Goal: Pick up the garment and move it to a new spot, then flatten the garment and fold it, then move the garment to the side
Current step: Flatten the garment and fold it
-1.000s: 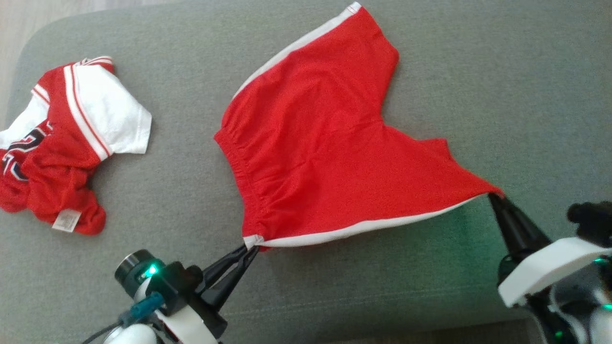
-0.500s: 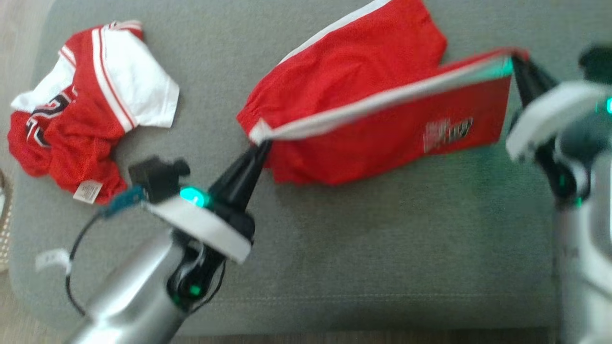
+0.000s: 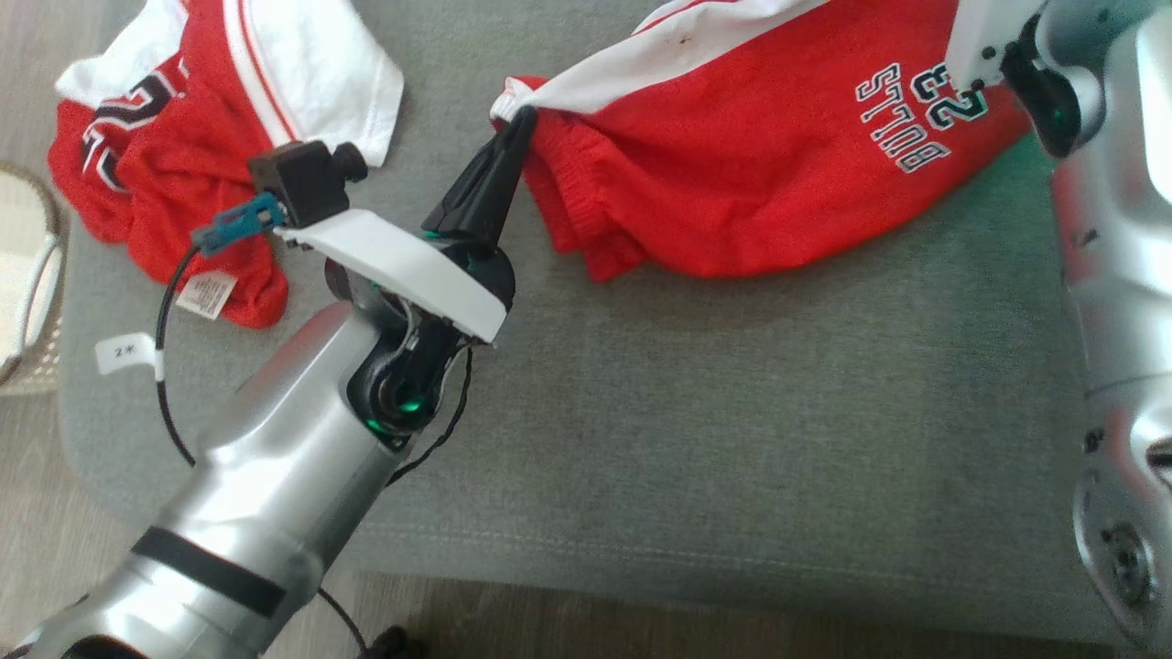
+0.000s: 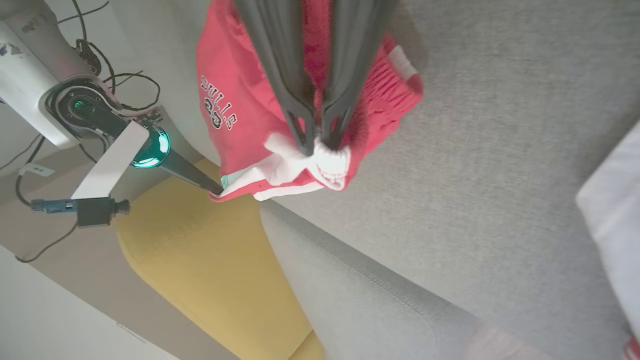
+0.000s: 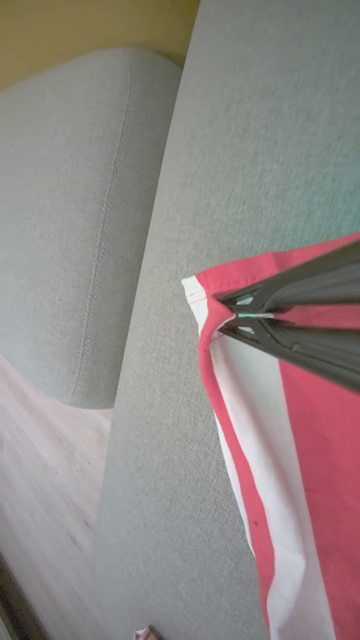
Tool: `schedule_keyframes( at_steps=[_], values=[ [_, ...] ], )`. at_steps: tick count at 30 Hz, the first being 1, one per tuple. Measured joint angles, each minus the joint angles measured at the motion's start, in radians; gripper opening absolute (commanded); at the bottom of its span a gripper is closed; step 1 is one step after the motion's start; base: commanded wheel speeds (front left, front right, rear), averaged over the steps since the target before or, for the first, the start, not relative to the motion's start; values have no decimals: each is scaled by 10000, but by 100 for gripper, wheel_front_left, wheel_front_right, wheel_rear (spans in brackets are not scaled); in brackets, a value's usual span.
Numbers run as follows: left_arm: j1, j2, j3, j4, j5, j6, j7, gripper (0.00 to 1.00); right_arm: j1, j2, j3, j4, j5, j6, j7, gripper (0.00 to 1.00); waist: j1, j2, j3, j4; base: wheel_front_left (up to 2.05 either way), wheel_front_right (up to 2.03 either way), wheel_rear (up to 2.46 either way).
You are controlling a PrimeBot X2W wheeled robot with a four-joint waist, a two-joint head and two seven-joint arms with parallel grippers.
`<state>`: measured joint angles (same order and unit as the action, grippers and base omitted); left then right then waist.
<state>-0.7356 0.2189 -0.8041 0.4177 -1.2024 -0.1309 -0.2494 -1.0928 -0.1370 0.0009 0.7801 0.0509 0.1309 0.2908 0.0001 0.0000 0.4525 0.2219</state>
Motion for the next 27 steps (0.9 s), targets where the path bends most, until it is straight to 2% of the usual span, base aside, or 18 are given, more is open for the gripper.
schedule_keyframes(
  at_steps=[5,6,7,8,9,11,12,13,14,19,24,27],
  values=[
    [-145,-144,73,431,-56,0,-2,0,-546,15,140,1181,-240,0,-600,0,0,0,247,226,0,0,0],
    [-145,-184,134,514,2,0,0,0,-644,15,217,1415,-249,0,-811,15,0,0,282,257,0,0,0],
    [-144,-230,198,575,84,0,0,6,-724,15,245,1607,-249,0,-1045,20,0,0,305,273,0,0,0],
    [-138,-278,293,587,182,0,0,26,-815,33,313,1816,-249,0,-1227,24,0,0,312,272,0,0,0],
    [-139,-330,433,573,322,0,-2,39,-896,35,391,2006,-249,0,-1409,24,0,0,311,266,0,0,0],
    [-135,-382,633,500,688,0,-2,50,-1032,35,550,2278,-251,0,-1952,22,0,0,298,237,0,0,0],
    [-124,-407,742,497,807,0,-2,59,-1101,31,606,2429,-249,0,-2209,31,0,0,279,217,0,0,0],
    [-111,-408,803,499,953,0,-2,78,-1149,35,631,2587,-249,0,-2456,100,0,0,253,194,0,0,0],
    [-91,-418,869,510,1133,0,-2,100,-1195,36,631,2744,-249,0,-2667,100,0,0,227,170,0,0,0],
    [235,-573,1561,614,2265,0,-2,100,-1243,46,606,3373,-207,0,-3728,100,0,0,-10,86,0,0,0],
    [1019,-717,3177,265,4796,56,-15,100,-1029,44,742,4071,355,0,-3701,100,0,0,-407,43,0,0,0],
    [1809,-1053,3933,-291,6194,211,-67,100,-627,-82,941,4472,593,0,-3459,100,0,0,-612,54,0,0,0]
  ],
)
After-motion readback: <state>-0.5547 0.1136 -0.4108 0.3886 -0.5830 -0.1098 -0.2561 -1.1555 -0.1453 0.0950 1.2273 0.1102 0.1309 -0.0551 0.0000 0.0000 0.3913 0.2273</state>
